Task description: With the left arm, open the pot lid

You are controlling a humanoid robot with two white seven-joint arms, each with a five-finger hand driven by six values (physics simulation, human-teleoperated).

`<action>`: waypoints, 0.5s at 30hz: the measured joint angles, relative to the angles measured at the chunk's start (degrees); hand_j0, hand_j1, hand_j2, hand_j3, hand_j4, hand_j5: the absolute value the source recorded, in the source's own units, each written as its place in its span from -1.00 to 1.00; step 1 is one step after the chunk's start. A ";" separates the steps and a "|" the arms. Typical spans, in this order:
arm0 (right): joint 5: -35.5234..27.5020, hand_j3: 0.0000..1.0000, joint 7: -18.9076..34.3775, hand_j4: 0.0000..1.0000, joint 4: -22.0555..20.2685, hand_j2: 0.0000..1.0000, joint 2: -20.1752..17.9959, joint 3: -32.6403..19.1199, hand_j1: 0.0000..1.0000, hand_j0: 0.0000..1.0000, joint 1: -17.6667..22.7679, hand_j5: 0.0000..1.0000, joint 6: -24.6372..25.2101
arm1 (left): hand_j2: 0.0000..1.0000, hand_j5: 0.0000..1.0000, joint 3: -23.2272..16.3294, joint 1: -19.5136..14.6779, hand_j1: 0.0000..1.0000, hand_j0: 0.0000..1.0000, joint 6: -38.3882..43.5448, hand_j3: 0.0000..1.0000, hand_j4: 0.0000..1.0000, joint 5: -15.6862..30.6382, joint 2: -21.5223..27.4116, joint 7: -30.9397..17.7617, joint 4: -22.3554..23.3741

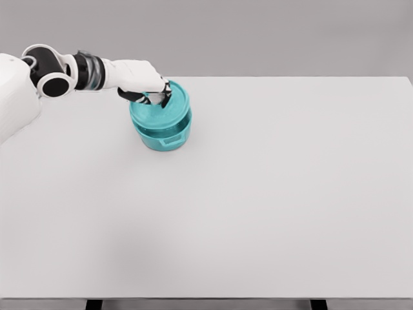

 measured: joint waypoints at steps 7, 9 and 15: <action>0.00 1.00 0.00 1.00 0.00 1.00 0.00 0.00 1.00 1.00 0.00 1.00 -0.01 | -0.21 -0.21 -0.56 -0.35 -0.21 -0.21 -0.22 -0.21 -0.21 -0.55 5.13 0.01 -0.30; 0.00 1.00 0.00 1.00 0.00 1.00 0.00 0.00 1.00 1.00 0.00 1.00 0.00 | -0.21 -0.21 -0.94 -0.35 -0.21 -0.21 -0.18 -0.21 -0.21 -1.72 6.70 0.01 -0.32; 0.00 1.00 0.00 1.00 0.00 1.00 0.00 0.00 1.00 1.00 0.00 1.00 0.00 | -0.21 -0.21 -1.29 0.35 -0.21 -0.21 0.20 -0.21 -0.21 -5.29 10.13 -0.01 0.03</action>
